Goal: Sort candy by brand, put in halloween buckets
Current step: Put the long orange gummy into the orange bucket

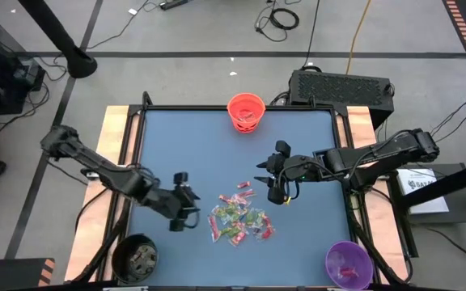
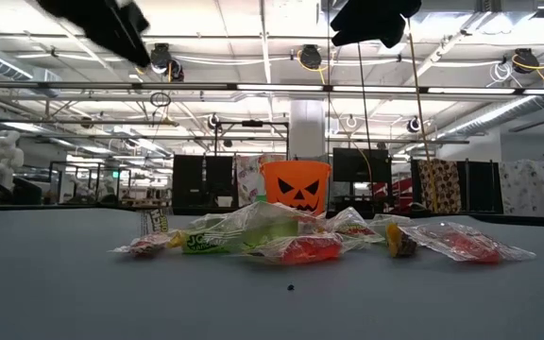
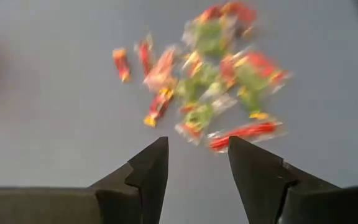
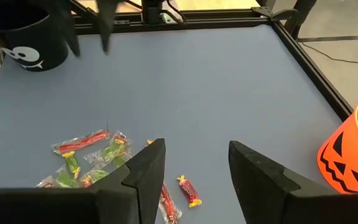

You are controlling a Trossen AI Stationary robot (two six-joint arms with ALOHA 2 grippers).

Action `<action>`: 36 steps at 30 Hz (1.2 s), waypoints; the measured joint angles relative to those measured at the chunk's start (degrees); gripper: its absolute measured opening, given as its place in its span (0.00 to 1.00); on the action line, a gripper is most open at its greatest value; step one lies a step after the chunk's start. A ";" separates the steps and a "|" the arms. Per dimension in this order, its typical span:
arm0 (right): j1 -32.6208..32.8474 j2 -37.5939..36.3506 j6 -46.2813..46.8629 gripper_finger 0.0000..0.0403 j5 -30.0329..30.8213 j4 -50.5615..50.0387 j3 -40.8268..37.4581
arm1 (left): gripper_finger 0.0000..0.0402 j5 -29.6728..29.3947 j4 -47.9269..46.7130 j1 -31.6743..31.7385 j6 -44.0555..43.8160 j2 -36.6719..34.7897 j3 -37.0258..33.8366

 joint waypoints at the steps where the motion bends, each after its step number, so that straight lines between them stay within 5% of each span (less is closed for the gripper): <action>1: 0.00 0.00 0.02 0.42 0.00 -0.03 0.00 | 0.43 0.67 0.31 0.82 -0.74 2.09 0.00; 11: 0.07 0.02 1.97 0.42 -0.22 -1.58 0.00 | 0.43 12.56 7.38 5.47 -1.14 18.08 -0.07; 36: 0.07 0.02 2.01 0.42 0.00 -1.36 -0.02 | 0.38 25.14 14.46 9.45 1.03 27.61 0.20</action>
